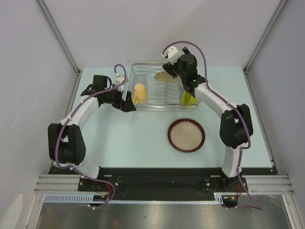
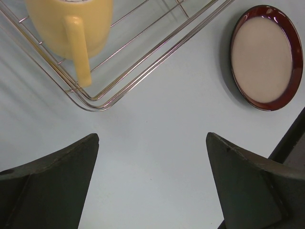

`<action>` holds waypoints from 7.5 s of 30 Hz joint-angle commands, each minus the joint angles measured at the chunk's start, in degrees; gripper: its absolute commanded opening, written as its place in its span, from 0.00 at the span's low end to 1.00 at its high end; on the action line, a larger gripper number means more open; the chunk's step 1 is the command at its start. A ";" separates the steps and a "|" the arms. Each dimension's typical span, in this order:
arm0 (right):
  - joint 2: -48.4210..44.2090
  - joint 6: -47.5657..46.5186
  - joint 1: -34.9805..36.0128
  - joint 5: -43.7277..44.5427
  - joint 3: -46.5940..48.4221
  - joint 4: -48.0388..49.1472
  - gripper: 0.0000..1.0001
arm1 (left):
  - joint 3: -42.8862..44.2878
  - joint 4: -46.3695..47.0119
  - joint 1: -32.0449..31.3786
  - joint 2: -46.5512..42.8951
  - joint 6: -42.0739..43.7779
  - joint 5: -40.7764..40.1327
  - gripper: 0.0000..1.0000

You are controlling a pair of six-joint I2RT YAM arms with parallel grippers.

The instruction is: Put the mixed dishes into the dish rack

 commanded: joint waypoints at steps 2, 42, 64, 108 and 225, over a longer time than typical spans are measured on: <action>-10.32 6.04 1.07 4.56 -1.78 -3.31 1.00 | 1.90 -0.90 0.37 -2.87 1.18 2.46 1.00; -49.71 81.99 -16.94 -23.73 -63.66 -35.41 0.91 | 4.01 -2.57 -30.47 5.12 23.50 -19.94 1.00; -53.85 99.39 -20.81 -27.69 -84.06 -6.40 0.86 | 7.08 6.66 -38.21 19.01 29.12 -24.96 1.00; -61.03 91.15 -15.54 -24.19 -80.02 -9.53 0.00 | 16.66 -3.52 -41.73 19.47 27.90 -19.61 1.00; -22.47 -22.51 2.83 -13.19 -36.33 12.59 0.04 | 4.10 -6.35 3.98 -7.53 5.92 10.37 1.00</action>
